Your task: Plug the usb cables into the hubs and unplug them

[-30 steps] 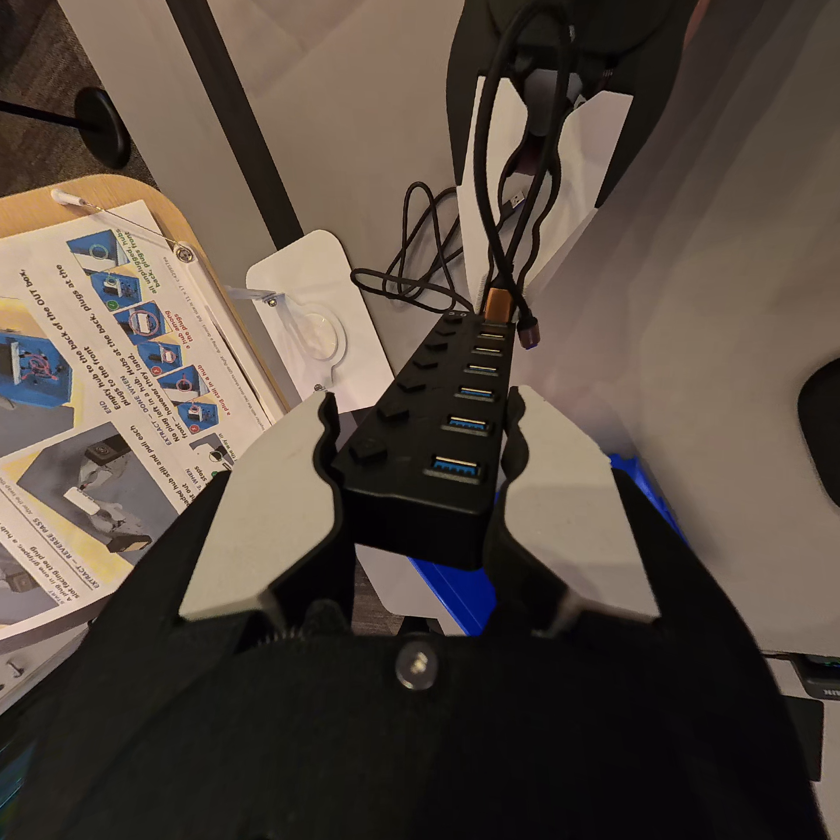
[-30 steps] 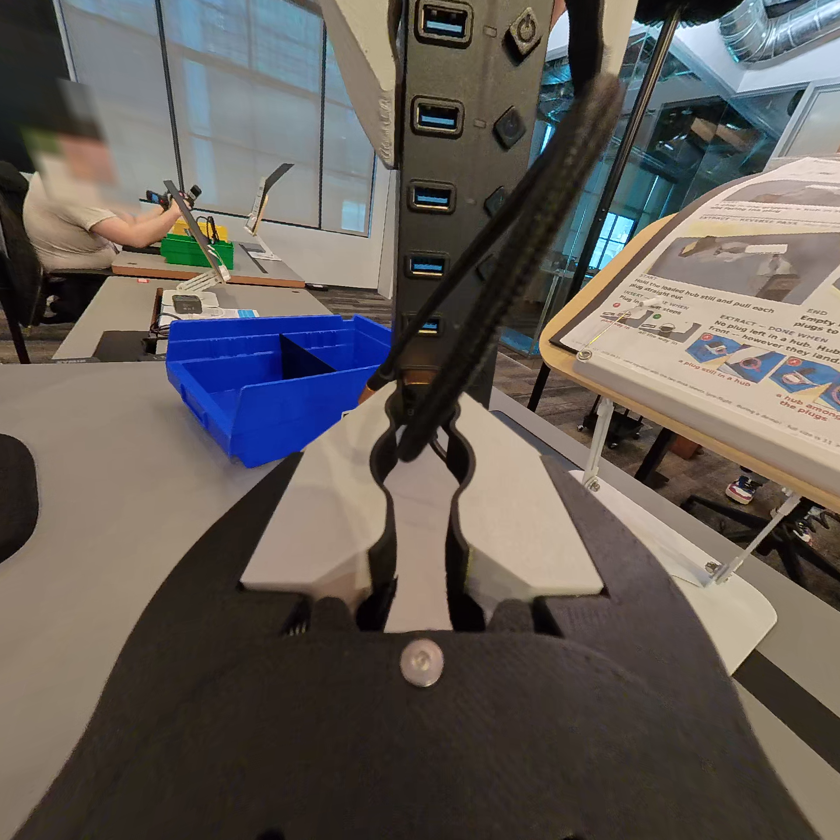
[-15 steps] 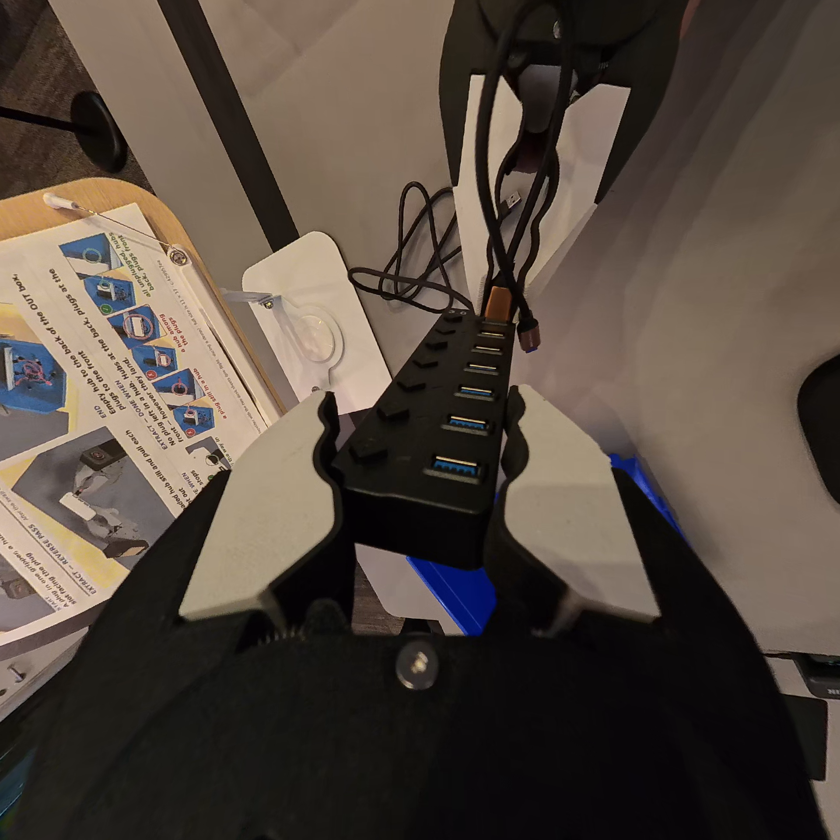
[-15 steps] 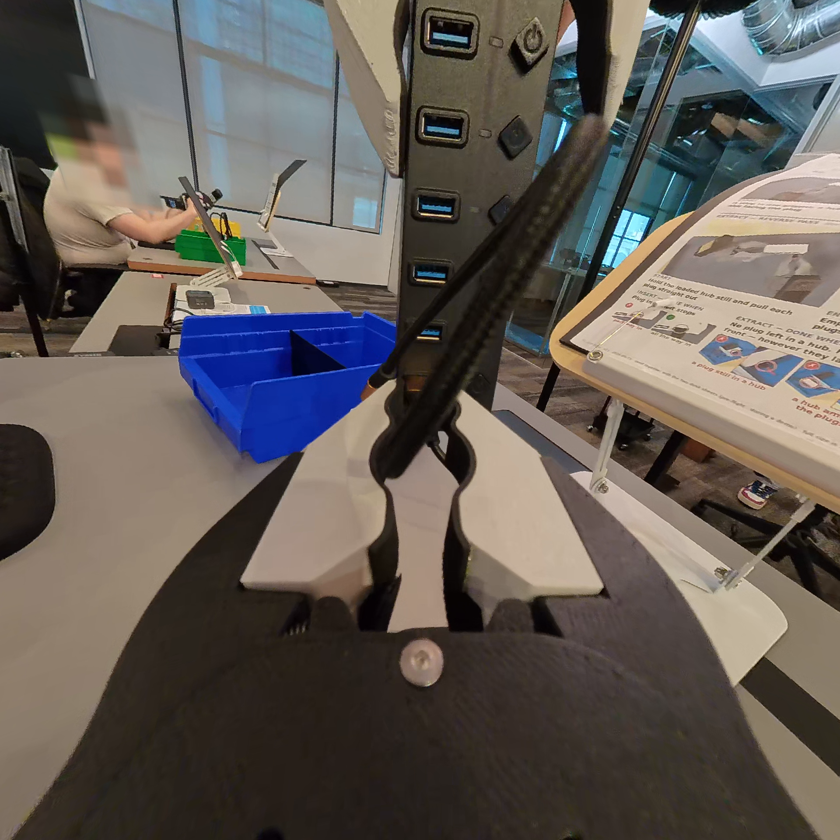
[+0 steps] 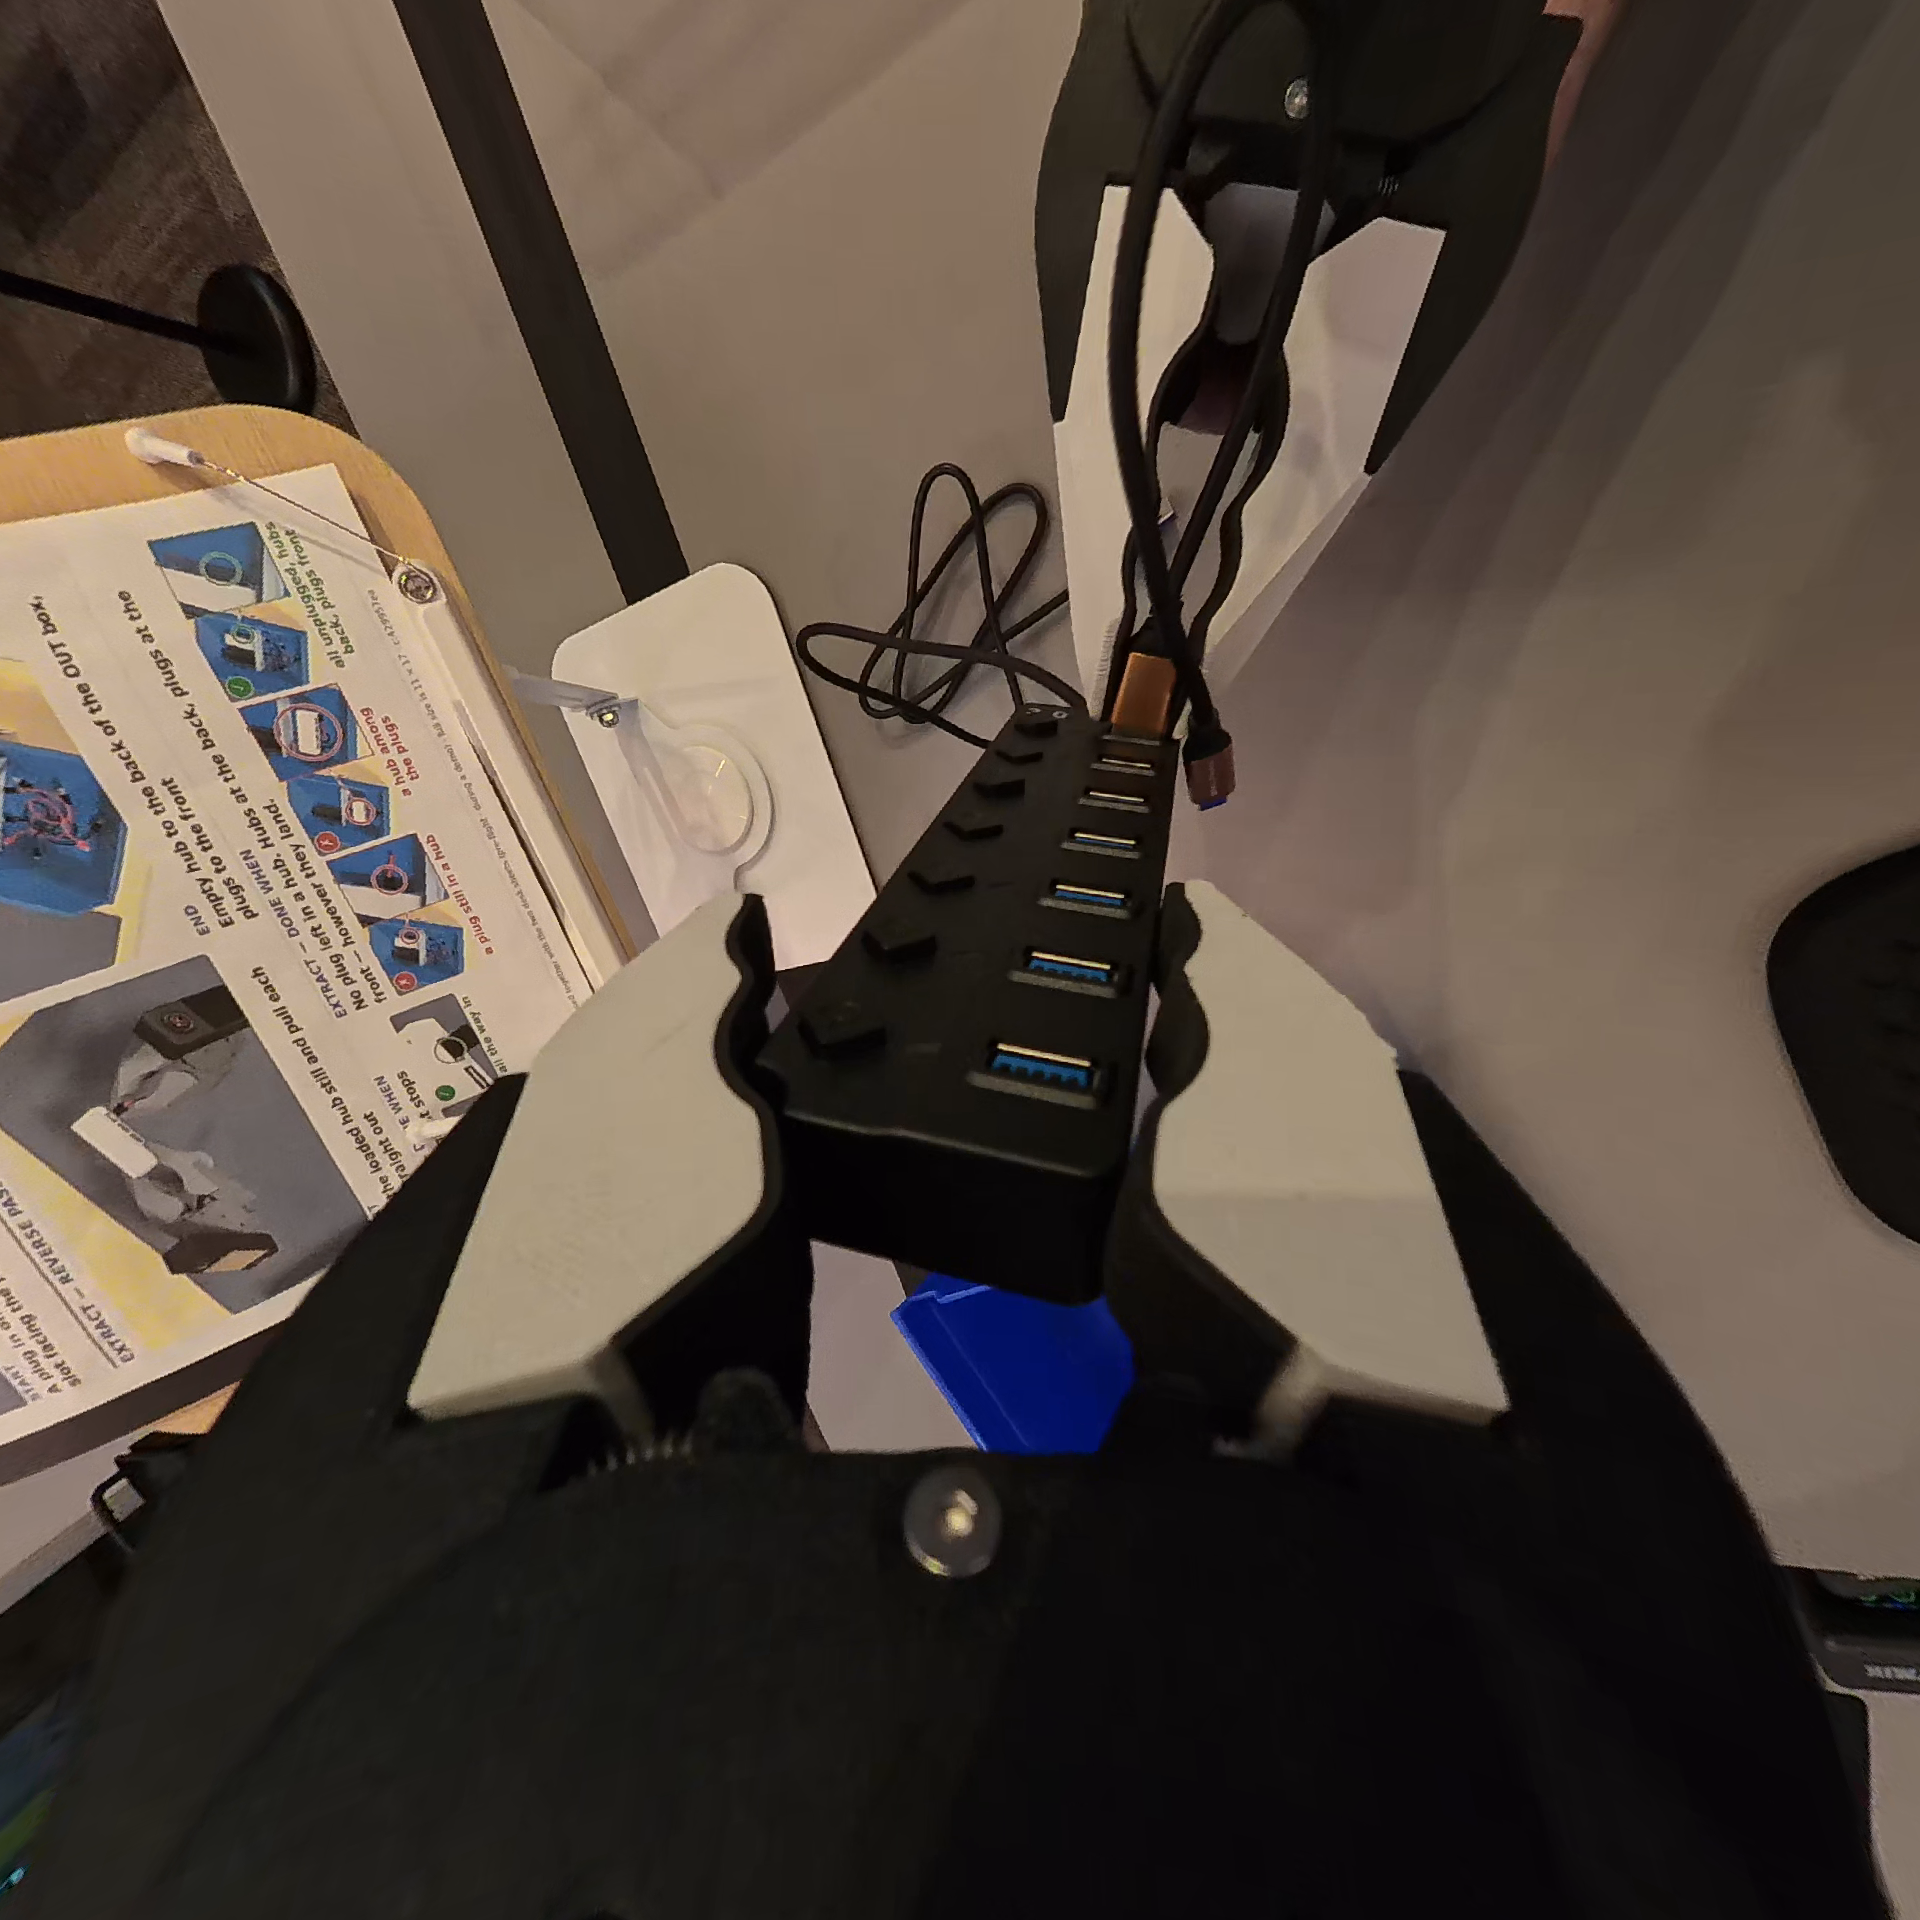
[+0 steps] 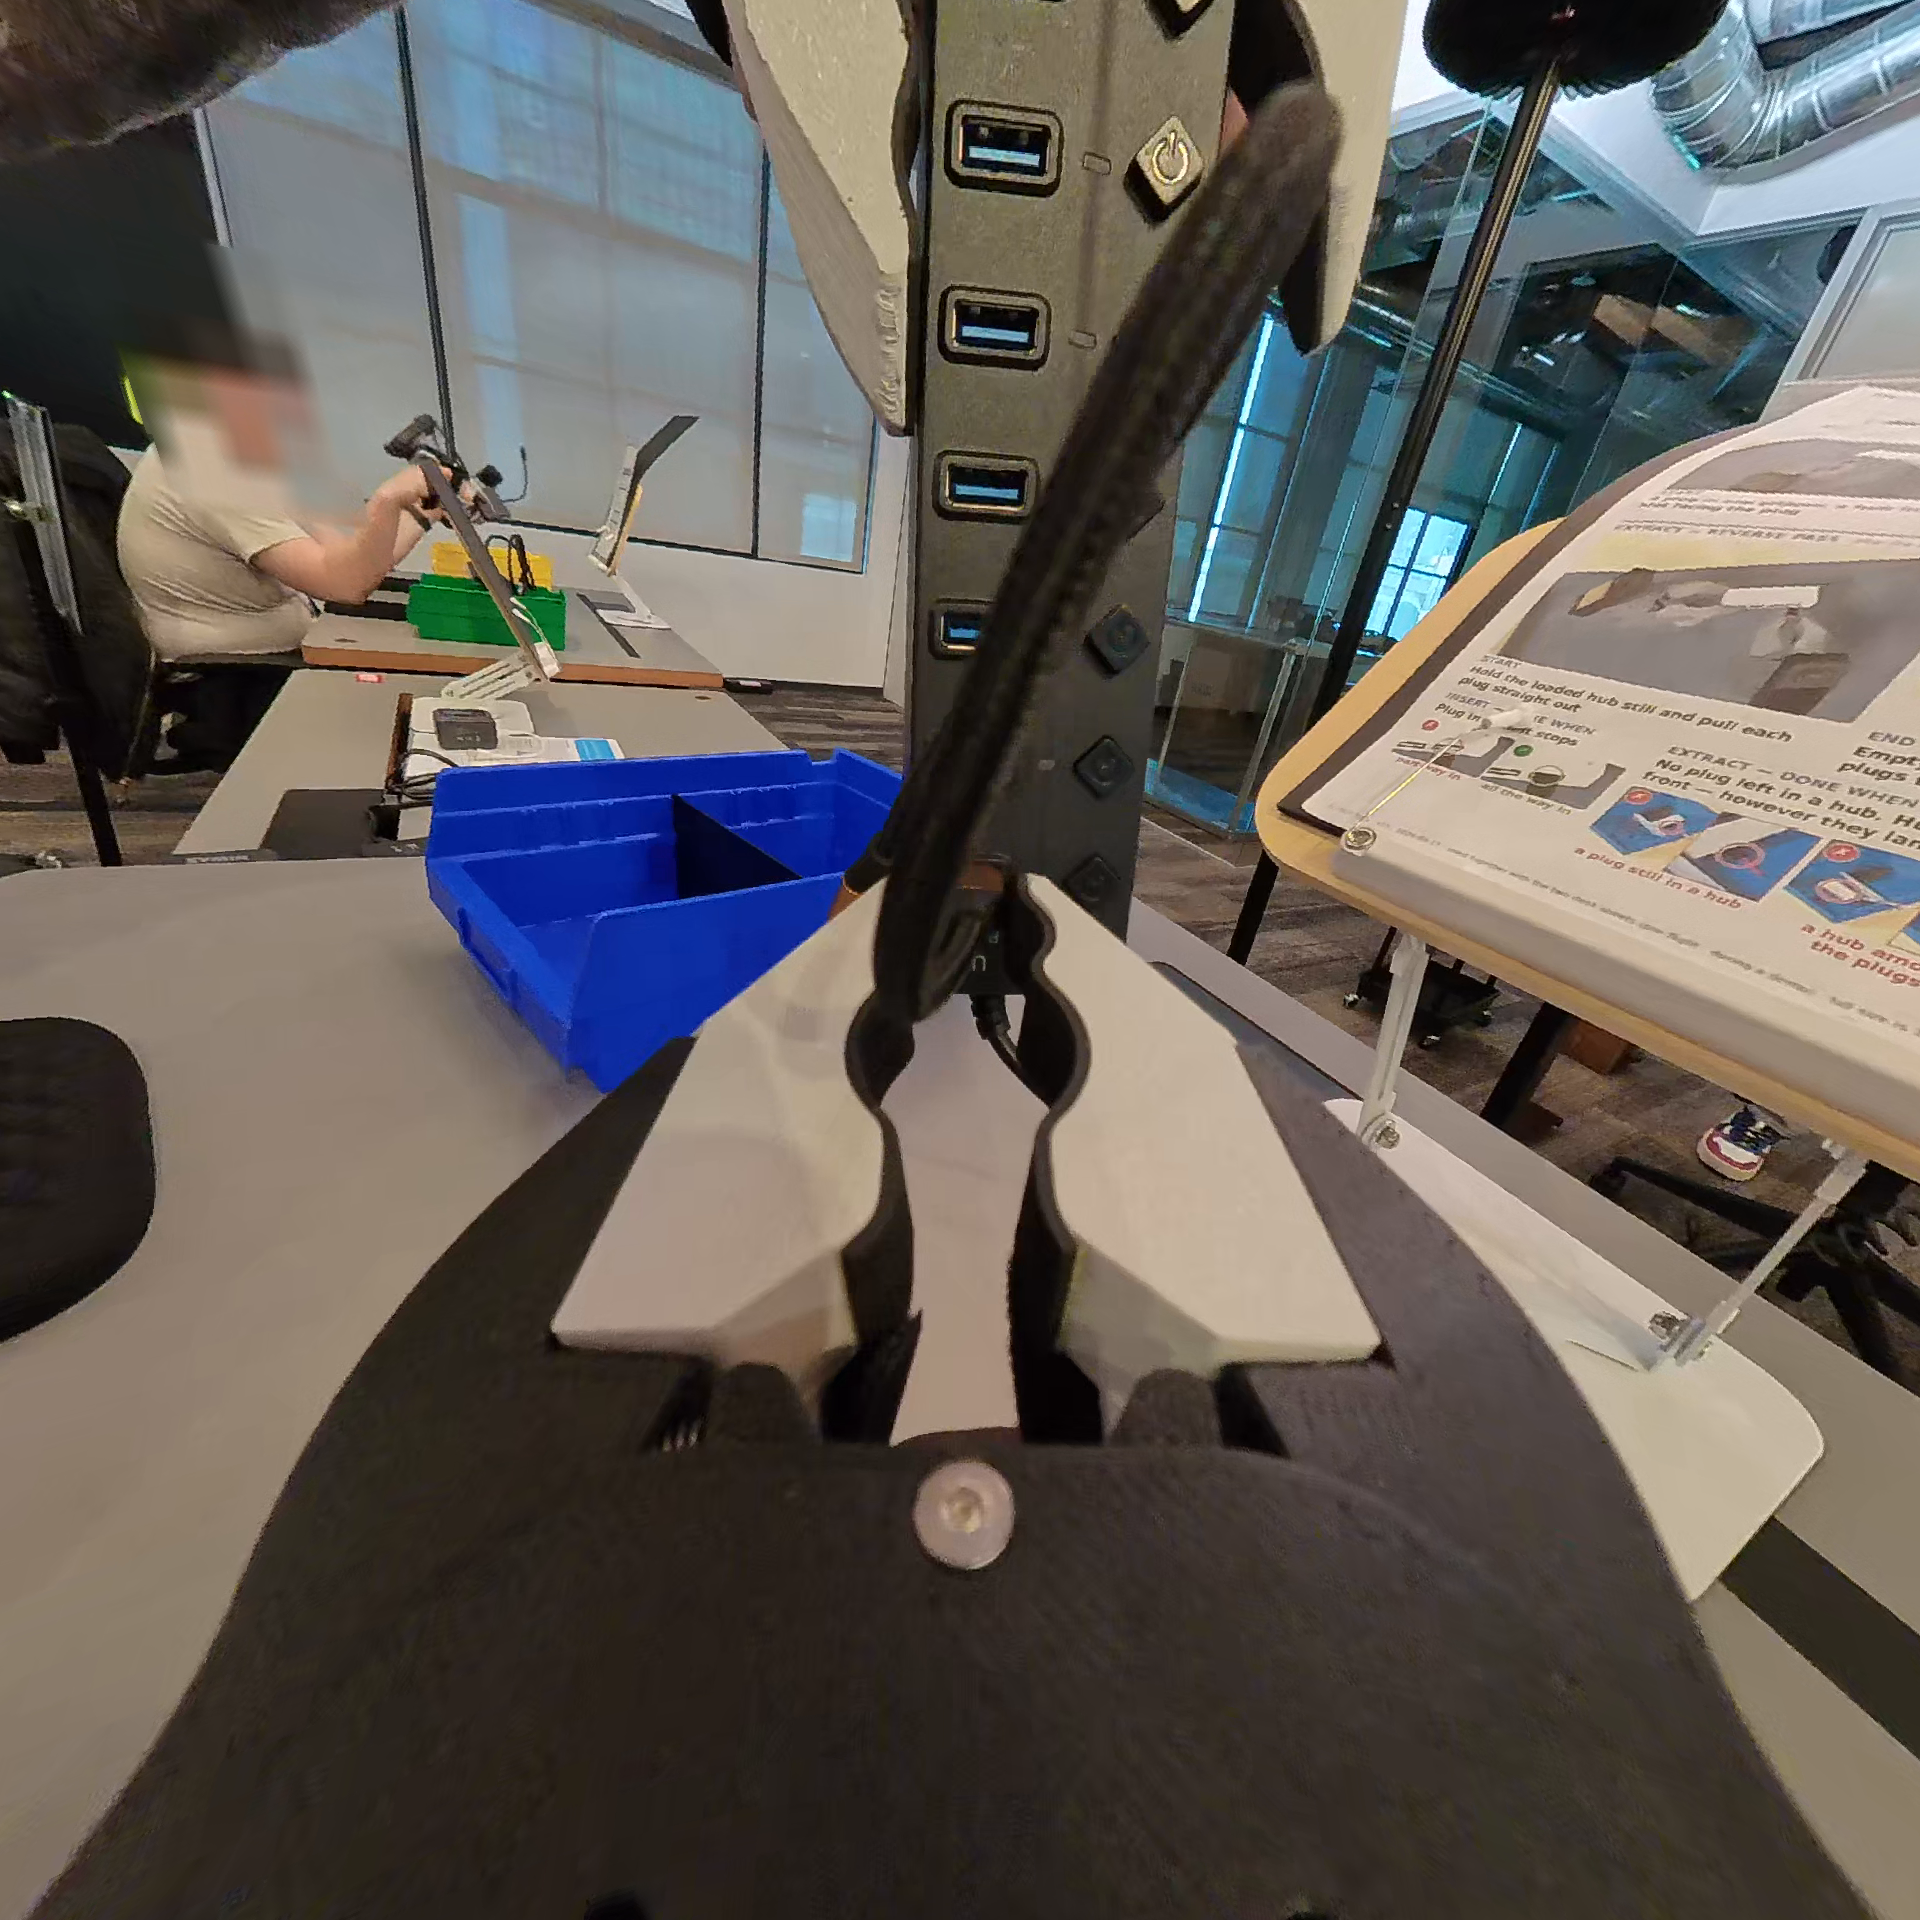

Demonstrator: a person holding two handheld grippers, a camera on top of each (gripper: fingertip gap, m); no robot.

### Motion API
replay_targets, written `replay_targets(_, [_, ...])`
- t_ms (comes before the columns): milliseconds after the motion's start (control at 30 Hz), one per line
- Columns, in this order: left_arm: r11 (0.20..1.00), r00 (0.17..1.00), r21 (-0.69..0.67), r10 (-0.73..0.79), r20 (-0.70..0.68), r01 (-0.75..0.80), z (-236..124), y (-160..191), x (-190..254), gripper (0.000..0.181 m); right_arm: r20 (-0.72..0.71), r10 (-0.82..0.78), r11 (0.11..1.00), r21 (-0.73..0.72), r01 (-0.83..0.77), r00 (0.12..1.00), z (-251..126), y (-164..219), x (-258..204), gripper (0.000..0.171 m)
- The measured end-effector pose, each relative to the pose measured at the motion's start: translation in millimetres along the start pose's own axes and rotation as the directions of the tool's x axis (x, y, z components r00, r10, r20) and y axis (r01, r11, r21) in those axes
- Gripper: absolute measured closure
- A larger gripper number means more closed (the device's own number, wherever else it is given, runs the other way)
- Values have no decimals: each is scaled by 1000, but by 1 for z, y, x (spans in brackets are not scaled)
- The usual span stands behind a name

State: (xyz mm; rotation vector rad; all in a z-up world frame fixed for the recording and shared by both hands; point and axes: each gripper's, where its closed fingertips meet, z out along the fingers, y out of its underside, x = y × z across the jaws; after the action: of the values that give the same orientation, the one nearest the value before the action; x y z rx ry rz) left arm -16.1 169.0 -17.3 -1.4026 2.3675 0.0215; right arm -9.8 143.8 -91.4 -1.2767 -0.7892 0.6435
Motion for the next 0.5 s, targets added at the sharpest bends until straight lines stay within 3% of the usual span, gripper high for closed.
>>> replay_targets(500, [999, 1000, -33, 13, -5, -13, -2, -4, 2, 110, 29, -5, 1000, 25, 4, 1000, 0, -2, -2, 158])
